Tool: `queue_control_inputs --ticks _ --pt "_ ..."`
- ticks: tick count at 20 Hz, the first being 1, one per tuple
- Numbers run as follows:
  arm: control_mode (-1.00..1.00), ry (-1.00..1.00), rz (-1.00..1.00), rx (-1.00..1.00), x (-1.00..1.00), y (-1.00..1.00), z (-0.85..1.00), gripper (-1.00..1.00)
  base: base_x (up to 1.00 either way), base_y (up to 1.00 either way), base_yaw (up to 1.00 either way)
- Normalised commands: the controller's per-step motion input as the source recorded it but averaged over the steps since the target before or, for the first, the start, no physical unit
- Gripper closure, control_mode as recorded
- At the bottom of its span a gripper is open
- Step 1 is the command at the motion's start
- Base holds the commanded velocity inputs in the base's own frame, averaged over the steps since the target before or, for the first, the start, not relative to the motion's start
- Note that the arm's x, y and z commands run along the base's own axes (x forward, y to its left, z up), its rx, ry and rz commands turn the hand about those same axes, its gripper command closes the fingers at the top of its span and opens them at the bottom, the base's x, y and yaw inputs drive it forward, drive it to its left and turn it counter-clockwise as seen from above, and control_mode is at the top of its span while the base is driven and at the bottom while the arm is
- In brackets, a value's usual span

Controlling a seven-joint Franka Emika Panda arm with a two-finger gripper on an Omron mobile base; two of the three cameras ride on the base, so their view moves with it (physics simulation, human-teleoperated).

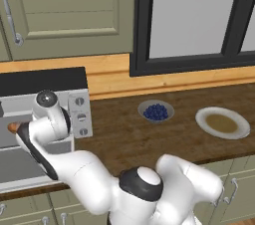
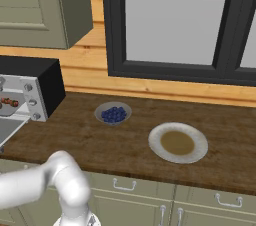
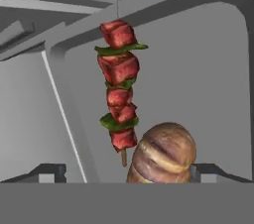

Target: Pick up the kebab skewer and baguette bread, and place them inside the toaster oven. Close the toaster oven door and start by setting the timer.

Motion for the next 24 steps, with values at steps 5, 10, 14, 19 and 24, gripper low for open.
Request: queue_control_inputs --ticks 5,10,14,19,24 --pt "-1.0 -0.05 0.07 -0.1 -0.97 0.0 0.31 -1.0 0.0 0.0 0.0" --pt "-1.0 0.12 0.19 -0.23 -0.73 0.0 0.11 -1.0 0.0 0.0 0.0" --pt "-1.0 0.35 0.17 -0.15 -0.37 0.0 0.0 -1.0 0.0 0.0 0.0" --pt "-1.0 0.41 0.2 -0.23 -0.03 0.0 0.0 -1.0 0.0 0.0 0.0" --pt "-1.0 0.27 0.29 -0.4 0.0 0.34 0.0 -1.0 0.0 0.0 0.0"
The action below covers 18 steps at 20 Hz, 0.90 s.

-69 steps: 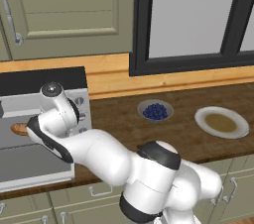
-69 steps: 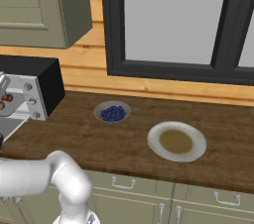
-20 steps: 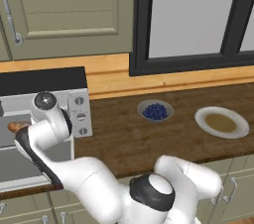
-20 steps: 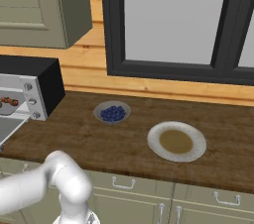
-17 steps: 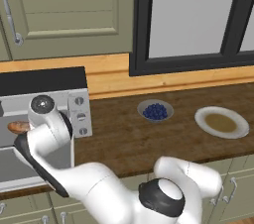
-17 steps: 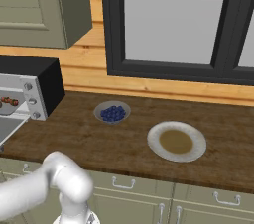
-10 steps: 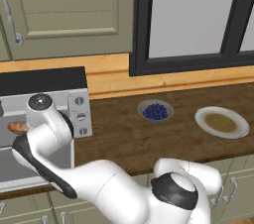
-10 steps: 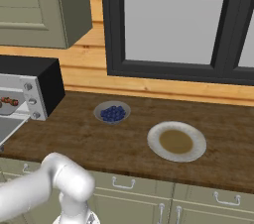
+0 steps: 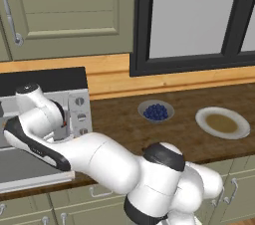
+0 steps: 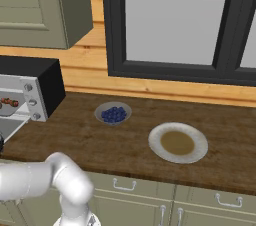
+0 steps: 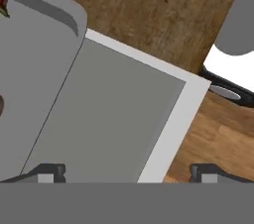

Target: Pick up the kebab skewer and baguette bread, and place them inside the toaster oven. Close the toaster oven door and start by setting the timer.

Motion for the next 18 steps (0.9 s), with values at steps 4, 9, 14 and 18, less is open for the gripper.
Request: queue_control_inputs --ticks 4,9,14,18 --pt "-1.0 0.22 0.28 -0.28 -0.11 0.17 -0.15 -1.0 0.0 0.0 0.0" --pt "-1.0 0.02 0.15 -0.03 -0.15 0.0 -0.44 -1.0 0.0 0.0 0.0" --pt "-1.0 0.0 0.16 -0.01 0.0 0.0 -0.5 -1.0 0.0 0.0 0.0" --pt "-1.0 0.0 0.19 0.0 0.02 0.0 -0.34 -1.0 0.0 0.0 0.0"
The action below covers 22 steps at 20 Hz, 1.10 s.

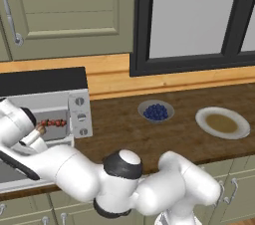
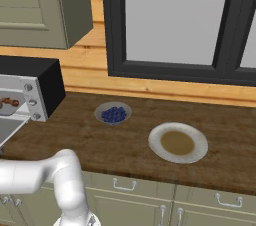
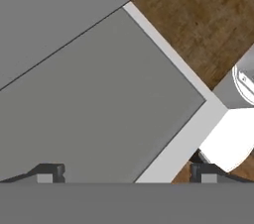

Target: Pick up the kebab skewer and baguette bread, and place them inside the toaster oven. Close the toaster oven door and start by setting the timer.

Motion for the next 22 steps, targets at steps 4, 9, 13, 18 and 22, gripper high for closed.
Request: queue_control_inputs --ticks 4,9,13,18,22 --pt "-1.0 -0.02 0.2 0.02 0.22 0.0 -0.12 -1.0 0.0 0.0 0.0" --pt "-1.0 -0.07 0.2 0.07 0.32 0.0 -0.01 -1.0 0.0 0.0 0.0" --pt "-1.0 -0.09 0.12 0.02 0.46 0.0 -0.11 -1.0 0.0 0.0 0.0" --pt "-1.0 -0.08 0.03 0.0 0.52 0.0 -0.24 -1.0 0.0 0.0 0.0" --pt "-1.0 -0.15 0.0 0.01 0.53 0.0 0.0 -1.0 0.0 0.0 0.0"
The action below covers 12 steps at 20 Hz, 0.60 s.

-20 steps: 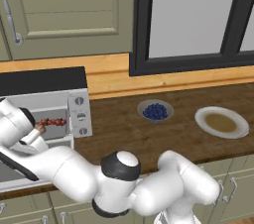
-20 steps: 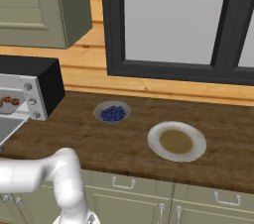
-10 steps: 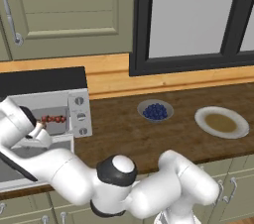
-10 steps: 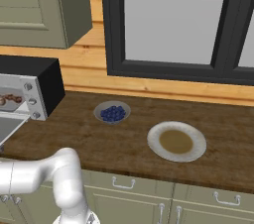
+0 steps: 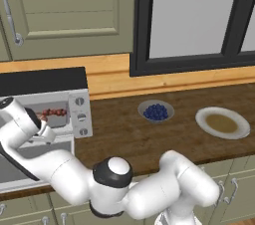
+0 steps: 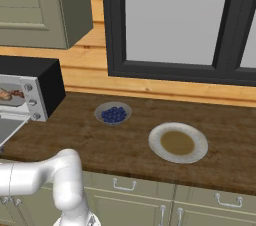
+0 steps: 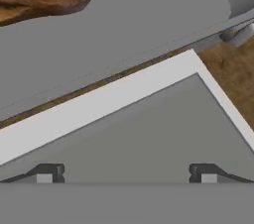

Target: Pick up the kebab skewer and baguette bread, and place them inside the toaster oven. Close the toaster oven door and start by setting the timer.

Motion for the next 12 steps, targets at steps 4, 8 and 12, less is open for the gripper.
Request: queue_control_inputs --ticks 4,8,12 --pt "-1.0 -0.18 0.0 0.04 0.47 -0.06 0.0 -1.0 0.0 0.0 0.0" --pt "-1.0 -0.15 0.0 0.06 0.51 -0.12 0.0 -1.0 0.0 0.0 0.0" --pt "-1.0 -0.13 0.0 0.06 0.52 -0.02 0.05 -1.0 0.0 0.0 0.0"
